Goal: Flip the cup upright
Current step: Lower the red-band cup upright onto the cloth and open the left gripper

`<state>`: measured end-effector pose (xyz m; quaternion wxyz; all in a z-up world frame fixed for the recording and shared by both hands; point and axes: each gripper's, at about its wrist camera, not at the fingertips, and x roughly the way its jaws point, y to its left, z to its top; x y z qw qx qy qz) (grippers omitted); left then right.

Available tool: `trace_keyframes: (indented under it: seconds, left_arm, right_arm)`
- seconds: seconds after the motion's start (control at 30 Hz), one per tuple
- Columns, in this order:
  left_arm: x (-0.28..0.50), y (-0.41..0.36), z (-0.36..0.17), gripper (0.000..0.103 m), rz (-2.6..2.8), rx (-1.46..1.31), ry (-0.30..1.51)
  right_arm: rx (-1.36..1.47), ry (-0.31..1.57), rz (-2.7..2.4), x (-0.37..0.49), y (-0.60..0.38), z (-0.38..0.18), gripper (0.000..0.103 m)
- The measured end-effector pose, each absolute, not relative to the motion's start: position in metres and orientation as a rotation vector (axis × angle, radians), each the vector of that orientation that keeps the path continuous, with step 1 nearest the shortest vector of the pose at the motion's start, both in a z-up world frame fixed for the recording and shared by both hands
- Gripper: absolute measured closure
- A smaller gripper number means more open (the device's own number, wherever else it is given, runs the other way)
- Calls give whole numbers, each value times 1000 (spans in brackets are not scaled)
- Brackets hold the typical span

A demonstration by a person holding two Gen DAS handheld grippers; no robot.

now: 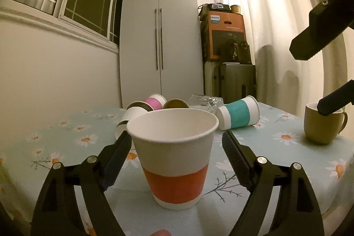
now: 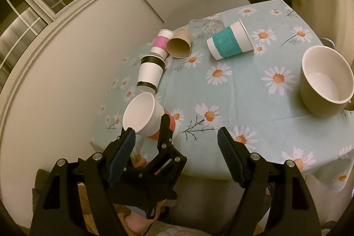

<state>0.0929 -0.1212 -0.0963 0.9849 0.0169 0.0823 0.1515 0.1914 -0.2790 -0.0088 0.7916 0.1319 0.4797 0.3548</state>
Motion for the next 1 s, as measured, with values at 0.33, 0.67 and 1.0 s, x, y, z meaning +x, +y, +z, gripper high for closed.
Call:
trace_keyframes:
  seconds: [0.33, 0.67, 1.0]
  left_arm:
    - [82, -120, -78, 21, 265, 44, 227]
    - [58, -129, -34, 21, 181, 108, 322]
    - [35, -106, 9, 21, 73, 29, 463]
  right_arm:
    - [306, 996, 761, 192, -289, -3, 27]
    - [323, 978, 756, 190, -296, -3, 27]
    - [290, 918, 798, 180, -289, 3, 27]
